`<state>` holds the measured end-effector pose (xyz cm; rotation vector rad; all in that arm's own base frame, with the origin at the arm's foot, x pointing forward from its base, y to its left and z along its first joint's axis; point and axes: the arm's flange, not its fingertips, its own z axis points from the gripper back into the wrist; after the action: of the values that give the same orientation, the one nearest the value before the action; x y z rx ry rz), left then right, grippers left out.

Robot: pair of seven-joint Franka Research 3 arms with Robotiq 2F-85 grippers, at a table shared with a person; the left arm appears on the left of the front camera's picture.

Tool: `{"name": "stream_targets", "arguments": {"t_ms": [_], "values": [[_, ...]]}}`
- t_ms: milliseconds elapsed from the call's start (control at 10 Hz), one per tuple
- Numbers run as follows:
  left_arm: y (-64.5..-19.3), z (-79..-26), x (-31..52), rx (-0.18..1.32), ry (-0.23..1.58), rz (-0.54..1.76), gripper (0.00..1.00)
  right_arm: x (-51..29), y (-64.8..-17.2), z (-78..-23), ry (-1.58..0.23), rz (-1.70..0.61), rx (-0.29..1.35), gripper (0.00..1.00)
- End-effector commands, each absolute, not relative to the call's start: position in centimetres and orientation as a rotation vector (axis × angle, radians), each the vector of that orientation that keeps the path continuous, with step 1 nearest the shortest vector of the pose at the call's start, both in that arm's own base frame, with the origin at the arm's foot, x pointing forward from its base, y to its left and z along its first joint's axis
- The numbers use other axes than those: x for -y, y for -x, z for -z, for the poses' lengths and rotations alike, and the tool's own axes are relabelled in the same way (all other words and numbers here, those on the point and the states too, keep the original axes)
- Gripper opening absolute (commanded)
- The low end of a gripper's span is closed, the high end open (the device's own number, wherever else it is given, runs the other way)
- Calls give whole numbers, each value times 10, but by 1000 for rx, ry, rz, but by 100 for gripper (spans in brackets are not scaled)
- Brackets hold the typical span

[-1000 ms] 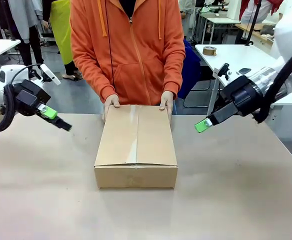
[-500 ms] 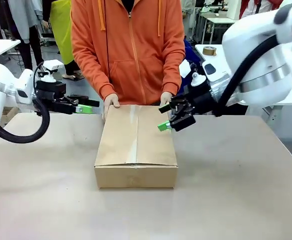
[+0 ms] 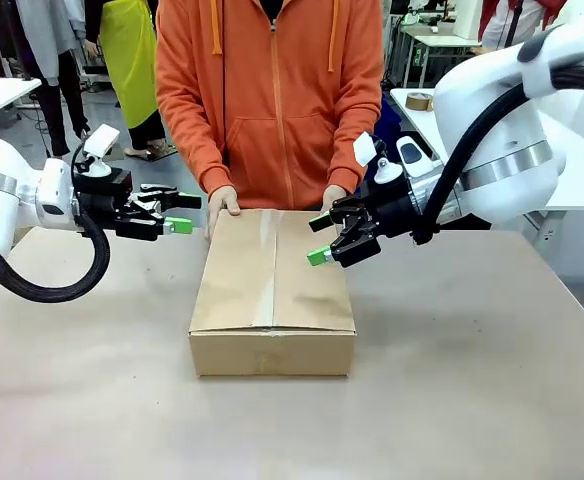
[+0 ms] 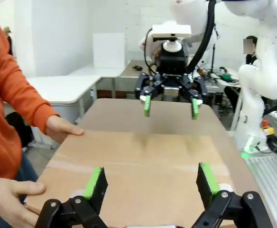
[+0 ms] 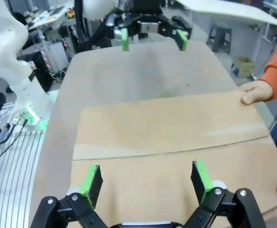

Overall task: Pack the gift set into the box.
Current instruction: Press and hold the closed box until the human finishes sealing it.

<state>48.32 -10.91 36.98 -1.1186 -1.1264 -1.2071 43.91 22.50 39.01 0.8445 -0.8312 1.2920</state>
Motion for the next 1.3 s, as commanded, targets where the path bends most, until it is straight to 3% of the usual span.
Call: {"name": "stream_targets", "arguments": {"t_ms": [0,300,700,1200], "values": [[-482,-354,130,1292,971,1232,100,-219,-468,-356,-996,-1264,931,100],[-502,-332,153,1353,820,1275,100,-215,-488,-330,-1119,-1192,961,100],[-518,-307,174,1216,923,1220,100,-237,-500,-305,-972,-1290,1014,100],[-526,-289,170,1115,802,1348,100,-222,-510,-281,-876,-1222,933,100]]}}
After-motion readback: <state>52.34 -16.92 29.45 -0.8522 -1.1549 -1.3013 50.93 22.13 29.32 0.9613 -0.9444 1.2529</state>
